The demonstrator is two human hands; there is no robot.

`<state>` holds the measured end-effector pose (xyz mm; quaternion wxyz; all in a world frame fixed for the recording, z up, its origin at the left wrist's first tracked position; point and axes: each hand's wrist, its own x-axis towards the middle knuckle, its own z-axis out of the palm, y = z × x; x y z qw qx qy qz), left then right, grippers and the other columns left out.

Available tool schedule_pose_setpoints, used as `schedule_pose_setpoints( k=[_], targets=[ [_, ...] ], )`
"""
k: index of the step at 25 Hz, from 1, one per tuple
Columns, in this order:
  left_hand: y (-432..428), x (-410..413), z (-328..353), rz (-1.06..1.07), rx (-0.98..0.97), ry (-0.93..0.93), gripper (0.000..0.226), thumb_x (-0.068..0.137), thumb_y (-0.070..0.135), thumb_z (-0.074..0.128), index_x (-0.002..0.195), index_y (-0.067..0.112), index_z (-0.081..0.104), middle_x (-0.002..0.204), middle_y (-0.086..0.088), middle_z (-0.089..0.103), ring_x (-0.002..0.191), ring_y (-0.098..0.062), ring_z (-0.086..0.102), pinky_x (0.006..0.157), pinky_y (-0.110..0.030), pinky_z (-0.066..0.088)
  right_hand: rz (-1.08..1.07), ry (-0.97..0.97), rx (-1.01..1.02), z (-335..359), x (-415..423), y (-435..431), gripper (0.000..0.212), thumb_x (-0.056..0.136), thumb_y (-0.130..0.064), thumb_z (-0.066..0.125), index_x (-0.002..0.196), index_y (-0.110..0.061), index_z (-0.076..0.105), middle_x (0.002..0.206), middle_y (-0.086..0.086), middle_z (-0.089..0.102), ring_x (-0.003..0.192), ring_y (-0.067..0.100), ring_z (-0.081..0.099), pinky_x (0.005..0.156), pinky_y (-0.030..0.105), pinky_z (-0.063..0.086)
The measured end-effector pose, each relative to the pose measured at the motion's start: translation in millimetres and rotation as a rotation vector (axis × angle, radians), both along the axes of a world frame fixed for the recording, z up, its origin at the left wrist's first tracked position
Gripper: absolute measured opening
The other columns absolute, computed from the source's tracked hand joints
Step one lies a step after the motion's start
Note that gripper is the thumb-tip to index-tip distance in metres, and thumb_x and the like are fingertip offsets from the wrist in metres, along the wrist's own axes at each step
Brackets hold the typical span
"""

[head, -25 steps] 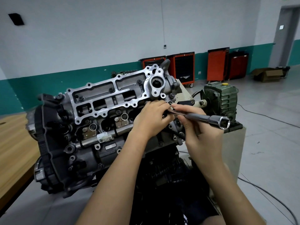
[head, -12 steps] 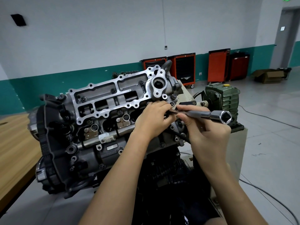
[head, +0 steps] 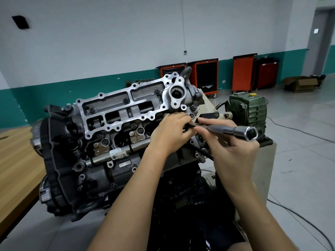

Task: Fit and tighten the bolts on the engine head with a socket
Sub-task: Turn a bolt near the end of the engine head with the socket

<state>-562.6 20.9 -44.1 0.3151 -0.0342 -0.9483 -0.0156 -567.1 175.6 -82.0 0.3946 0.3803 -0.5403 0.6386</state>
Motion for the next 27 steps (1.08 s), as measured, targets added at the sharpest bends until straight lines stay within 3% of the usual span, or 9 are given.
schedule_pose_setpoints(
  k=[2,5,9,11,14,17,21,25,27],
  targets=[
    [0.3,0.9,0.3,-0.009,0.001,-0.010,0.025,0.085,0.030,0.050,0.096,0.013,0.063,0.102,0.001,0.063,0.099,-0.020,0.054,0.088,-0.031,0.036,0.058,-0.037,0.027,-1.6,3.1,-1.6,0.020,0.084,-0.013,0.071,0.100,0.000,0.071,0.096,0.001,0.072,0.088,0.011,0.068,0.078,0.034,0.056],
    [1.1,0.6,1.3,0.005,0.004,-0.015,0.033,0.083,0.033,0.045,0.102,0.014,0.064,0.105,0.003,0.063,0.101,-0.017,0.053,0.091,-0.031,0.036,-0.012,0.059,0.125,-5.8,2.6,-3.9,0.018,0.090,-0.005,0.061,0.103,0.003,0.070,0.105,0.006,0.071,0.095,0.018,0.068,0.082,0.038,0.055],
    [0.7,0.5,-0.5,0.004,0.014,0.003,0.015,0.087,0.028,0.051,0.086,0.015,0.057,0.096,0.004,0.061,0.095,-0.018,0.053,0.084,-0.027,0.033,-0.045,0.013,0.024,1.2,-5.0,0.2,0.019,0.081,-0.014,0.075,0.093,0.001,0.074,0.092,0.005,0.074,0.082,0.015,0.071,0.073,0.031,0.057],
    [-0.2,-0.3,-0.4,-0.001,0.006,-0.005,0.013,0.086,0.030,0.048,0.080,0.019,0.049,0.093,0.002,0.060,0.094,-0.020,0.053,0.081,-0.026,0.031,0.011,-0.054,-0.005,-0.1,-3.1,0.4,0.022,0.080,-0.018,0.077,0.094,-0.002,0.073,0.090,0.001,0.073,0.084,0.012,0.070,0.074,0.034,0.057],
    [0.1,-1.1,-0.1,0.015,-0.017,-0.019,0.033,0.083,0.037,0.041,0.093,0.013,0.061,0.100,0.003,0.063,0.097,-0.017,0.053,0.086,-0.029,0.034,0.045,-0.012,0.077,-4.9,-0.7,-1.4,0.018,0.090,-0.012,0.065,0.104,-0.002,0.070,0.102,0.001,0.071,0.097,0.012,0.068,0.084,0.037,0.056],
    [-1.2,-1.1,-0.5,0.011,-0.005,-0.010,0.026,0.087,0.032,0.050,0.100,0.014,0.064,0.102,0.003,0.063,0.099,-0.018,0.053,0.089,-0.029,0.036,0.016,0.060,0.081,-2.9,-4.8,0.4,0.017,0.087,-0.007,0.066,0.101,0.002,0.071,0.101,0.003,0.072,0.095,0.010,0.068,0.082,0.034,0.056],
    [-1.4,-1.4,-0.3,0.001,-0.012,-0.018,0.020,0.084,0.028,0.050,0.092,0.013,0.060,0.098,0.001,0.062,0.097,-0.020,0.053,0.084,-0.028,0.032,0.128,-0.108,-0.002,-0.3,-1.4,0.7,0.023,0.082,-0.020,0.074,0.098,-0.003,0.072,0.092,-0.002,0.073,0.088,0.010,0.069,0.077,0.039,0.057],
    [-1.3,-1.3,-1.2,0.014,-0.005,0.000,0.025,0.087,0.030,0.051,0.099,0.013,0.064,0.103,0.002,0.063,0.100,-0.018,0.053,0.088,-0.028,0.034,0.060,0.027,0.111,-2.6,3.5,-0.2,0.020,0.091,-0.010,0.060,0.106,0.000,0.069,0.107,0.002,0.070,0.099,0.010,0.066,0.086,0.031,0.054],
    [-0.5,-0.9,-1.2,0.016,-0.001,0.003,0.024,0.087,0.030,0.051,0.099,0.014,0.064,0.101,0.003,0.063,0.098,-0.018,0.053,0.087,-0.028,0.035,0.009,0.045,0.097,1.3,-0.7,3.1,0.018,0.087,-0.010,0.066,0.101,0.001,0.071,0.100,0.003,0.072,0.092,0.009,0.068,0.081,0.030,0.056]
  ],
)
